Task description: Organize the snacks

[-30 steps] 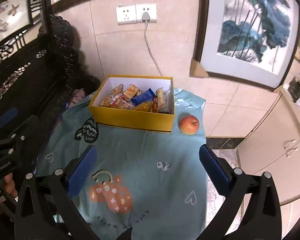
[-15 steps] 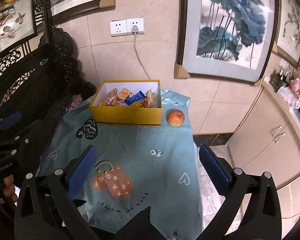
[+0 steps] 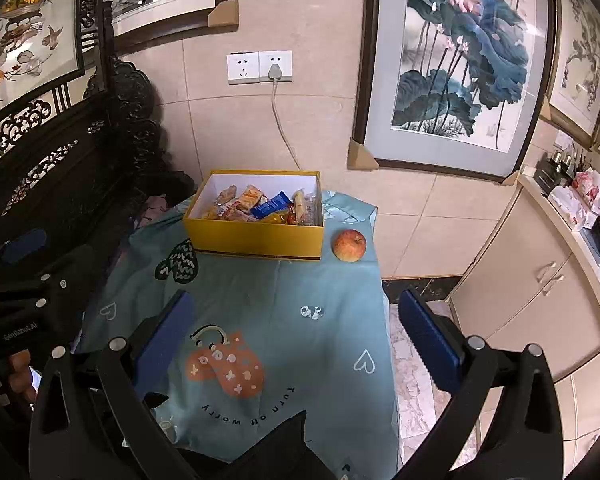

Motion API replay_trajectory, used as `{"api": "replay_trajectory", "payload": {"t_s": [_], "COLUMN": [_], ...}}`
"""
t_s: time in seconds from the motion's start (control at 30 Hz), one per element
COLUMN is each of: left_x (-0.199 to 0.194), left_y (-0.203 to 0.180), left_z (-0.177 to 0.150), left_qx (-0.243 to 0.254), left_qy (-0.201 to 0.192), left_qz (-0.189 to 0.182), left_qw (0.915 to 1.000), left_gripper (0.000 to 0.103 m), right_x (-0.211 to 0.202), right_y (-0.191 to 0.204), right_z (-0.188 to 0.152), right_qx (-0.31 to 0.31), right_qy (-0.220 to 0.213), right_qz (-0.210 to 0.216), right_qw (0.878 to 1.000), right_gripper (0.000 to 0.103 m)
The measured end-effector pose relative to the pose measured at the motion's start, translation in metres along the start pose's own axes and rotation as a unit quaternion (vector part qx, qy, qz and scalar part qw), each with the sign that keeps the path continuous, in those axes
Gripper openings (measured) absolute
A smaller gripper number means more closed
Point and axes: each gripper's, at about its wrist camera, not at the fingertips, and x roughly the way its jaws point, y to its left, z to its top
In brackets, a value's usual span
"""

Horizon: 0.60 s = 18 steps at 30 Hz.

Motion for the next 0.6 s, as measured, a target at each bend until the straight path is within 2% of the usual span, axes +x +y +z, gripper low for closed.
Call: {"api": "replay_trajectory", "payload": {"t_s": [0.6], "left_x": [-0.004], "left_y": [-0.012], "left_z": [-0.003], "left_qx": [0.013], "left_qy": [0.001], "left_qz": [-0.015], "left_qw": [0.9998], "left_gripper": [0.101], "right_x": [-0.003], "right_y": [0.004], "right_z": [-0.001], "right_qx": [0.000], "right_qy": [0.000], "right_qz": [-0.001], "right_qw": [1.000], "right_gripper": [0.102]}}
